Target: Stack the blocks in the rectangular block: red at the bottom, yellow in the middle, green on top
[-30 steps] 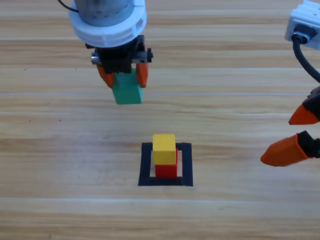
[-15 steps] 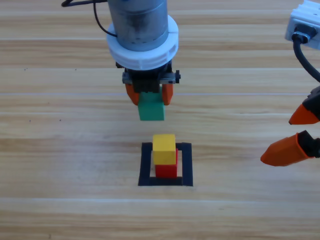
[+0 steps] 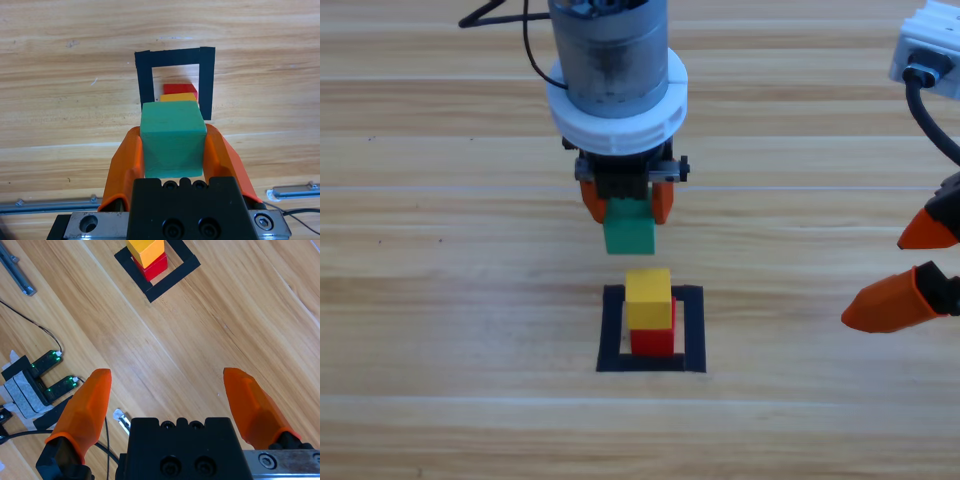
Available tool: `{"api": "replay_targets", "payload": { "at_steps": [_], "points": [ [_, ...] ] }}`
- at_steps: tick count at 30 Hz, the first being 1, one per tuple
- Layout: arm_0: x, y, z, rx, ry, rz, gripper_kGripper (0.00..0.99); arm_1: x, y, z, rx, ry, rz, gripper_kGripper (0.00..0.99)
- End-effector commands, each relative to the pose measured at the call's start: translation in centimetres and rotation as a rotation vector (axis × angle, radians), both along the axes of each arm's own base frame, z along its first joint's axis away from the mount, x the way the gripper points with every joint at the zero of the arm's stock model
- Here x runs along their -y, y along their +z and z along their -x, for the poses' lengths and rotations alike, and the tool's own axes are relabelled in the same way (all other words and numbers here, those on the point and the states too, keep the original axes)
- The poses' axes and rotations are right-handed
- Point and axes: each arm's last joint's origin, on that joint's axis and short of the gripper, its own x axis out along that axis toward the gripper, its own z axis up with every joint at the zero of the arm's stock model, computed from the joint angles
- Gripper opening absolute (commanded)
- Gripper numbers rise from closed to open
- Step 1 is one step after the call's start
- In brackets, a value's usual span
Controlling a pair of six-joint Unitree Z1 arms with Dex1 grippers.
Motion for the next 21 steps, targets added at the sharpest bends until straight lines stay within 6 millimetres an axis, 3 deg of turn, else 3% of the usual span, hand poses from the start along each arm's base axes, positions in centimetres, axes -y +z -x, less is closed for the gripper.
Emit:
{"api": "replay_targets", "payload": {
  "at_steps": [1, 21],
  "points": [
    [1.66, -3.22, 0.13, -0.067, -0.031, -0.049, 0.018, -0.1, -1.53, -0.93, -0.031, -0.016, 0.043, 0.986],
    [2.35, -4.11, 0.32, -0.09, -0.037, -0.051, 0.02, -0.17, -1.65, -0.99, -0.034, -0.016, 0.047, 0.986]
  ]
}}
